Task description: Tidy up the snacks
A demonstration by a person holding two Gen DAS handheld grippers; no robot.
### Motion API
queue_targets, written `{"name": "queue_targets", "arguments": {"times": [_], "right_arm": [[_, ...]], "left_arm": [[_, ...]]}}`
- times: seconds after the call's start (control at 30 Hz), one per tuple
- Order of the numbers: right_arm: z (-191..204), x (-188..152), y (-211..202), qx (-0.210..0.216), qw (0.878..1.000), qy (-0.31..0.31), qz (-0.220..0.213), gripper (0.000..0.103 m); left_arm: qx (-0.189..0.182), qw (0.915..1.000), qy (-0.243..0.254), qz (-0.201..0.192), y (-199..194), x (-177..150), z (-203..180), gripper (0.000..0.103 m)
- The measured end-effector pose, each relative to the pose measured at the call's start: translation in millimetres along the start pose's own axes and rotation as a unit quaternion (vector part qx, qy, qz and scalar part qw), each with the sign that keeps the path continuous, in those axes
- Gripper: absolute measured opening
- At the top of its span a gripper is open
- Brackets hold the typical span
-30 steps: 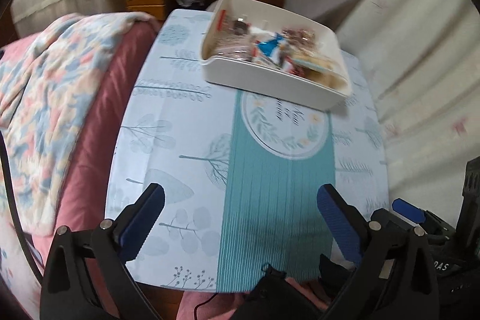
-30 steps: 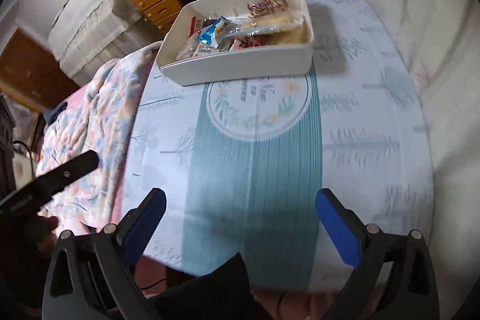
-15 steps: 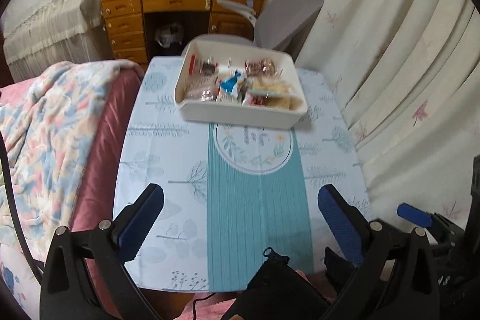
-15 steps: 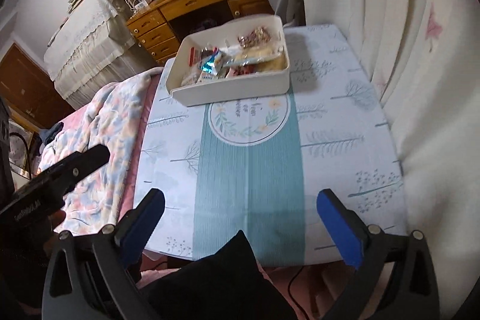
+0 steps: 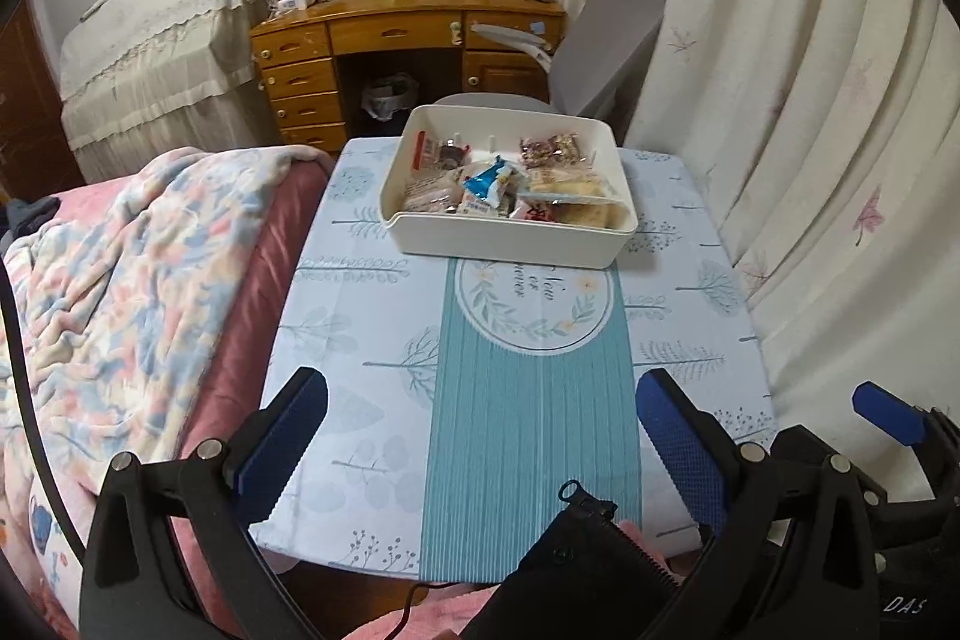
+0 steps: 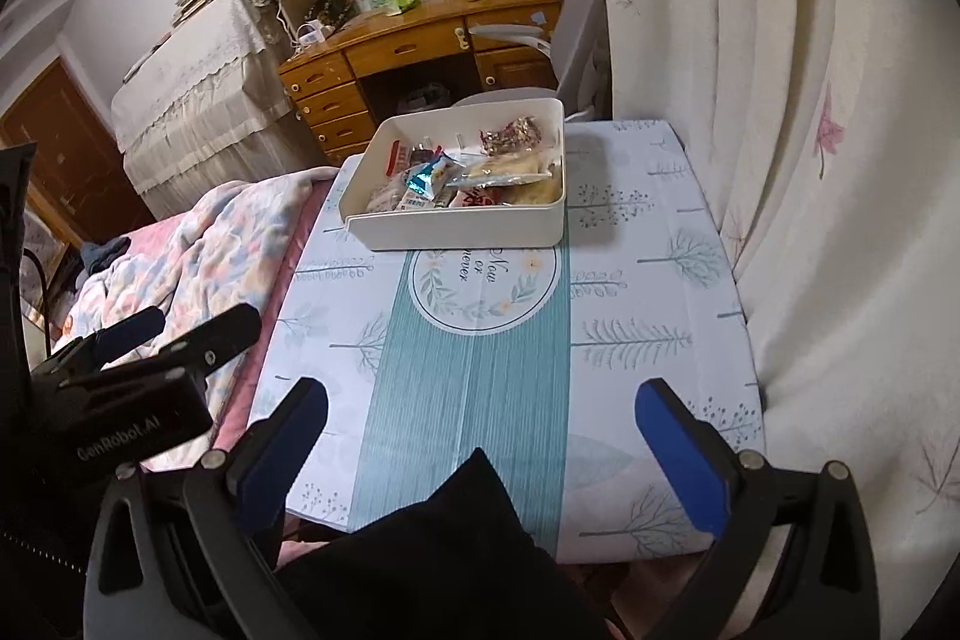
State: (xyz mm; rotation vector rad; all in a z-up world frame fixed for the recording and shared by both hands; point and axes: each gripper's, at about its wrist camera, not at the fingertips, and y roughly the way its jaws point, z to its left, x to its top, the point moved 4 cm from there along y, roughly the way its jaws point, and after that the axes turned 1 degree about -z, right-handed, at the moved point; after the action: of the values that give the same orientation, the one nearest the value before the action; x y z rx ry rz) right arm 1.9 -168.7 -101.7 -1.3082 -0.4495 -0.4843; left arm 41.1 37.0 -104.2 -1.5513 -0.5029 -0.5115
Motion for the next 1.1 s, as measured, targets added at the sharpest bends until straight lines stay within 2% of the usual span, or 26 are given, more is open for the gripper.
{"name": "queue_targets", "arguments": {"times": [0.37, 1.1], "right_arm": [[2, -7, 3, 0.024, 1.000, -0.007, 0.009, 0.103], [6, -17, 6, 0.017, 1.000, 0.010, 0.016, 0.103]], "left_arm": [[0.028, 0.9995, 0.006, -0.009, -11, -11, -1, 0.102], [0.026, 0.9993, 0.024, -0.012, -10, -11, -5, 0.102]]}}
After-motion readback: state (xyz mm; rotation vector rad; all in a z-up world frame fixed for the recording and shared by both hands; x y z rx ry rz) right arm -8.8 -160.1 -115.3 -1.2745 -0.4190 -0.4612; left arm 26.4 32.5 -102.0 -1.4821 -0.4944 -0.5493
